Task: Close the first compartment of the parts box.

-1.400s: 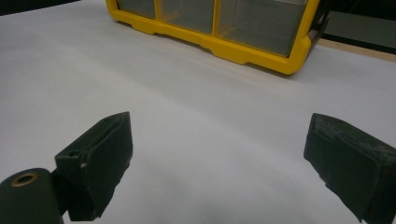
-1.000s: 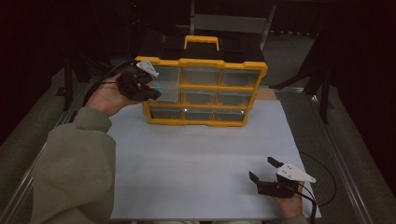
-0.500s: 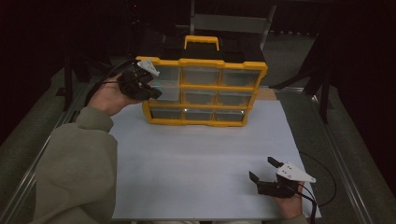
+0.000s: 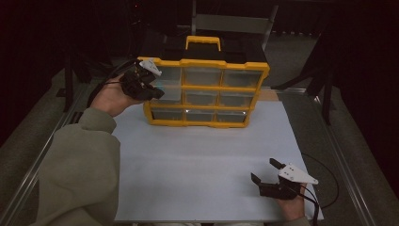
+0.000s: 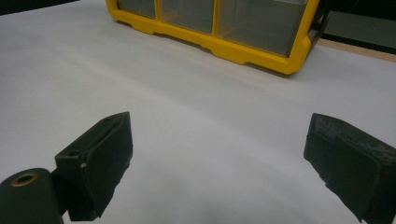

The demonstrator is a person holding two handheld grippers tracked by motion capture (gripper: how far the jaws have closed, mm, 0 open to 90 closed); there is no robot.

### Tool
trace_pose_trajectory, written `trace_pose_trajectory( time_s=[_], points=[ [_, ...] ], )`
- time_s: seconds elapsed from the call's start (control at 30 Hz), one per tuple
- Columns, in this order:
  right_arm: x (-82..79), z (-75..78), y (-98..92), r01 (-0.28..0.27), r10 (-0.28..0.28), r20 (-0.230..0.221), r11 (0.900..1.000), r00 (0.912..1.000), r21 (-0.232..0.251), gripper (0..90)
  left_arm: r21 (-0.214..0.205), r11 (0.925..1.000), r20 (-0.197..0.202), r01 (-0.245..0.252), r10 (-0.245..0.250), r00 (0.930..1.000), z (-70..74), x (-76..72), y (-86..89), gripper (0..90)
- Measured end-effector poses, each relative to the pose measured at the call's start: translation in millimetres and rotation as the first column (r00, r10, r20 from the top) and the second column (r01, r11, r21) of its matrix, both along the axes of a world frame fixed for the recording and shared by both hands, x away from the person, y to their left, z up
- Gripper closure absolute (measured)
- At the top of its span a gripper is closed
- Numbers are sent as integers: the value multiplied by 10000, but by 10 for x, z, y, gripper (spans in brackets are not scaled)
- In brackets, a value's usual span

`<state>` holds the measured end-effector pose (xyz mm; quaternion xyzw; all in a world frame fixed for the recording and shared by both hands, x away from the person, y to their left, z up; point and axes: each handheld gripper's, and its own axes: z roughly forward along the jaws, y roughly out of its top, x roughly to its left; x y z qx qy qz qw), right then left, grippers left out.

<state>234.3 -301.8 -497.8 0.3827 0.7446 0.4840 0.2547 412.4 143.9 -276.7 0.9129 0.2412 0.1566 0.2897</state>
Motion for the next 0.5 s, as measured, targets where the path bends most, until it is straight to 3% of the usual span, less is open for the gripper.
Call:
trace_pose_trajectory(
  time_s=[0.5],
  points=[
    [2, -3, 2, -9, 9, -3, 10000, 10000, -3, 79, -78, 9999, 48, -70, 71, 10000, -5, 15, -11, 894]
  ],
)
